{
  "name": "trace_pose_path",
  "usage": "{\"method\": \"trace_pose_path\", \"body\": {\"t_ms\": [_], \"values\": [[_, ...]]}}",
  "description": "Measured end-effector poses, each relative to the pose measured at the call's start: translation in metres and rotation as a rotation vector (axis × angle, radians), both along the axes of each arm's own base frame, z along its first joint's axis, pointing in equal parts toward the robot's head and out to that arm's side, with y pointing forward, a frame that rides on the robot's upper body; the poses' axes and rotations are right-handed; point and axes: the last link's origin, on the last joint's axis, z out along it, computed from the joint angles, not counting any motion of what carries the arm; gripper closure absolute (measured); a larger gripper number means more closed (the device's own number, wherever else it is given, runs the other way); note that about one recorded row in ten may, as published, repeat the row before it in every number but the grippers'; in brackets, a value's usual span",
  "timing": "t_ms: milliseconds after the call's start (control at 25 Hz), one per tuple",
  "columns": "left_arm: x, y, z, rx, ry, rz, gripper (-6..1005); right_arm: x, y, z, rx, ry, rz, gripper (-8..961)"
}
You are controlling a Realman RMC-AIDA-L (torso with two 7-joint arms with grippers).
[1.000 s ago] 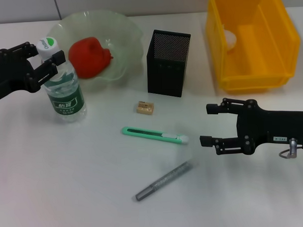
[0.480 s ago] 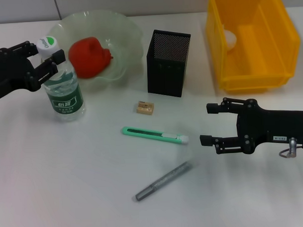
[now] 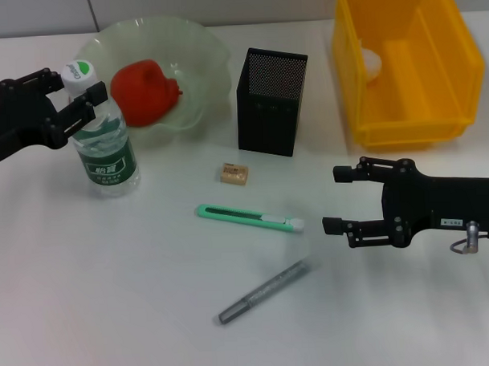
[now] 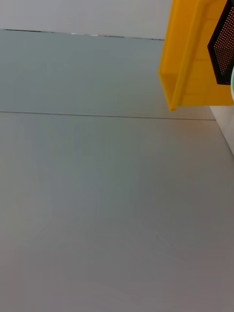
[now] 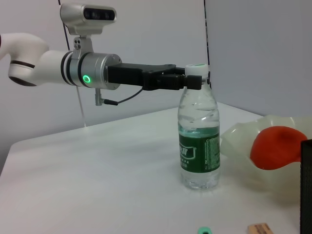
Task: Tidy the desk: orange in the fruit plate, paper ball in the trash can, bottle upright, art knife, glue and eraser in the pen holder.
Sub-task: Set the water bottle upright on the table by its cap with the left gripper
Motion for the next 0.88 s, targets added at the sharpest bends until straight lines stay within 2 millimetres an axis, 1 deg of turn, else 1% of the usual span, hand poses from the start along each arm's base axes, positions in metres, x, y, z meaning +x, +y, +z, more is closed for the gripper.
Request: {"method": "trace_pose_path", "body": {"t_ms": [880], "values": [[-0.0032,-0.0036,0.0006,0.007,0.0,0.004,528,-0.0001,-0.0001,-0.0003,-0.004,0.003,-0.006,127]]}}
